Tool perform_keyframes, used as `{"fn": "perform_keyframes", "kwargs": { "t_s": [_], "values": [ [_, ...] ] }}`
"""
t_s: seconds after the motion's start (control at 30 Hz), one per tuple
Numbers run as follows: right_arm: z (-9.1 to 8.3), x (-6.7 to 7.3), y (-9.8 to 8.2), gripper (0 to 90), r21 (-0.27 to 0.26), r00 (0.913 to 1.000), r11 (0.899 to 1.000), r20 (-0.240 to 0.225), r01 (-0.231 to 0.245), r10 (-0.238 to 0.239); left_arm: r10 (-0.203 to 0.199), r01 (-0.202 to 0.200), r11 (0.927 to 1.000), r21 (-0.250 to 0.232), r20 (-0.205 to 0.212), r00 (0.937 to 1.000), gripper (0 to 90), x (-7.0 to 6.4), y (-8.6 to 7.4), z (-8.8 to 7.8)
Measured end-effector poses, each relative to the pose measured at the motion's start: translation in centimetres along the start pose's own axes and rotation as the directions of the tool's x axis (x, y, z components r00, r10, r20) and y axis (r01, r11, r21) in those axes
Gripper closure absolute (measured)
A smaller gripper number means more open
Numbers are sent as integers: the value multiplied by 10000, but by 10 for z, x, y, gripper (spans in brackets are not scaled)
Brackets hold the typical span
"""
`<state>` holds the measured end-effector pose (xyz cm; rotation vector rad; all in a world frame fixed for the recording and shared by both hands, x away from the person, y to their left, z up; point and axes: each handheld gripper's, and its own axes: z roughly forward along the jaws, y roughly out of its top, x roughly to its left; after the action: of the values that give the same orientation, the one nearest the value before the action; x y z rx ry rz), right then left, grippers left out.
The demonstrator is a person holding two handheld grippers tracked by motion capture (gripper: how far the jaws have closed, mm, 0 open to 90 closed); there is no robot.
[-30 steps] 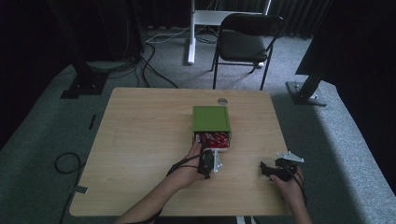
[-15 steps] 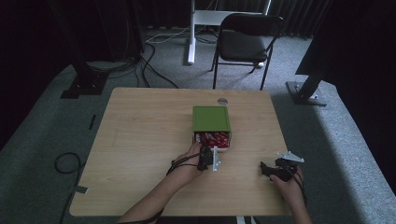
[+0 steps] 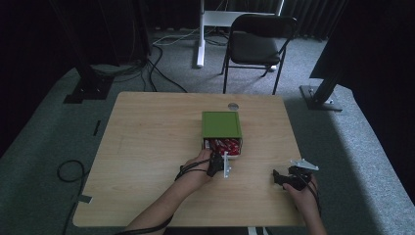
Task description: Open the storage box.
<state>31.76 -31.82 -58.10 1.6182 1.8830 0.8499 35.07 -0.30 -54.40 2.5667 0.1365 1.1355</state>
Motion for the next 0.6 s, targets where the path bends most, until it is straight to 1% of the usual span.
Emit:
{"fn": "perform_keyframes", "kwargs": {
  "t_s": [0.07, 0.1, 0.17, 0.2, 0.27, 0.33, 0.4, 0.57, 0.6],
  "values": [
    [0, 0, 0, 101, -1, 10000, 10000, 0, -3, 3, -57, 57, 10000, -27, 37, 10000, 696, 0, 0, 1],
    [0, 0, 0, 101, -1, 10000, 10000, 1, 1, -1, 13, -13, 10000, 5, 46, 10000, 699, 0, 1, 1],
    [0, 0, 0, 101, 1, 10000, 10000, 1, -1, 1, -14, 14, 10000, 4, 75, 10000, 703, 1, 0, 1],
    [0, 0, 0, 101, 4, 10000, 10000, -1, -2, 2, 49, -49, 10000, 31, 104, 9999, 703, 1, 0, 0],
    [0, 0, 0, 101, 2, 10000, 10000, -2, -1, 1, -25, 26, 10000, -44, 202, 9998, 704, 2, 0, 0],
    [0, 0, 0, 101, 4, 10000, 10000, -1, -2, 2, 44, -44, 10000, 7, 154, 9999, 706, 2, 1, 0],
    [0, 0, 0, 101, 1, 10000, 10000, -1, -1, 1, 20, -20, 10000, 20, 82, 10000, 707, 1, 1, 0],
    [0, 0, 0, 101, 4, 10000, 10000, -1, -9, 9, -8, 7, 10000, 81, 118, 9999, 708, 0, 2, -2],
    [0, 0, 0, 101, 1, 10000, 10000, -1, -5, 5, 61, -62, 9999, 113, 120, 9999, 708, 0, 3, -3]
  ]
}}
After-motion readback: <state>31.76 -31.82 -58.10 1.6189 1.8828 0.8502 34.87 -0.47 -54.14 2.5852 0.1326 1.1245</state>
